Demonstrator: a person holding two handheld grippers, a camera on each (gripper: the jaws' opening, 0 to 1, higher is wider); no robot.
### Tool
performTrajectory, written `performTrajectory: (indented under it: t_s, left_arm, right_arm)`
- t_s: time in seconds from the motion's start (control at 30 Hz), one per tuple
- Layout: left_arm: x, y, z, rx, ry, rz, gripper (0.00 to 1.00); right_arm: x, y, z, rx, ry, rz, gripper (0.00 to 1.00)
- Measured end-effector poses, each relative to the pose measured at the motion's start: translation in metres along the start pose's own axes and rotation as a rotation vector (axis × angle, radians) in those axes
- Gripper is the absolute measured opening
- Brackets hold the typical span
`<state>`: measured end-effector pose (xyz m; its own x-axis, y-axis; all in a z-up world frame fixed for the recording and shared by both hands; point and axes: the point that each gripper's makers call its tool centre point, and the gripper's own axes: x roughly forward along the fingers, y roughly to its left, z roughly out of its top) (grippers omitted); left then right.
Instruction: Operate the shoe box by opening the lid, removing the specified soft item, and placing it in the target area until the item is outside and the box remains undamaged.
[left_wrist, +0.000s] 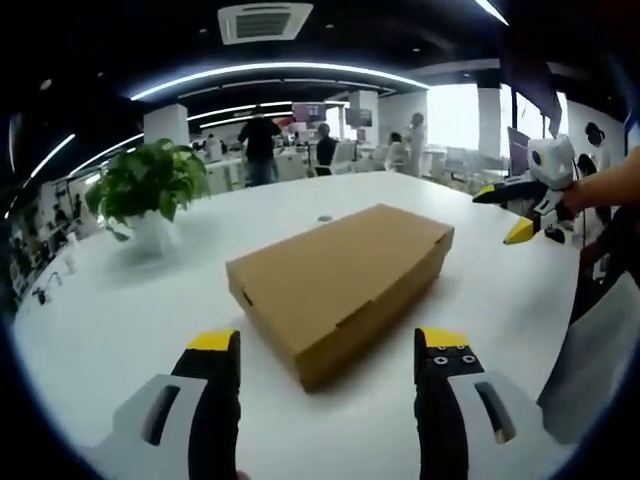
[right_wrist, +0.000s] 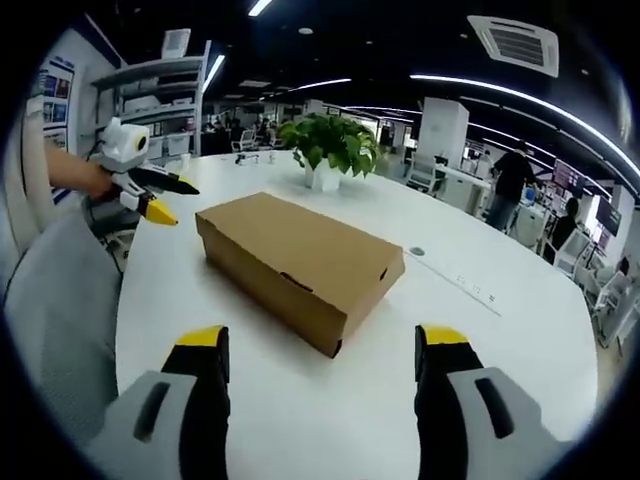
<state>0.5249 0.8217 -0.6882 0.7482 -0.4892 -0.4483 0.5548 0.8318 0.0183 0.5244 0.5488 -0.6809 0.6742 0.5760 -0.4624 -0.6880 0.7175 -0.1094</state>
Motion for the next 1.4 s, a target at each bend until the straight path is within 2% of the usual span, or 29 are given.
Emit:
performTrajectory:
  t_s: [0.3,0.63,0.77,0.93,1.3,1.4]
  left_arm:
    - [0.014,0.005,-0.006,-0.017,0.02,0.034,0.68]
    - [0.026,0.008,-0.018,-0.036,0.057,0.056,0.63]
    - [0.03,0.013,-0.018,-0.037,0.064,0.071,0.61]
    - [0.035,0.015,-0.016,-0.036,0.068,0.069,0.58]
    - [0.041,0.009,-0.017,-0.024,0.077,0.053,0.52]
    - [0.042,0.009,-0.017,-0.013,0.079,0.056,0.52]
  right_arm:
    - [0.024,-0.002,-0.004,-0.05,0.043,0.06,0.65]
    - [0.047,-0.006,-0.004,-0.079,0.072,0.094,0.57]
    - [0.054,-0.012,-0.004,-0.061,0.078,0.089,0.55]
    - [0.065,-0.008,-0.008,-0.041,0.101,0.107,0.53]
    - [0.076,-0.009,-0.007,-0.062,0.119,0.11,0.44]
    - [0.077,-0.011,-0.007,-0.029,0.117,0.104,0.44]
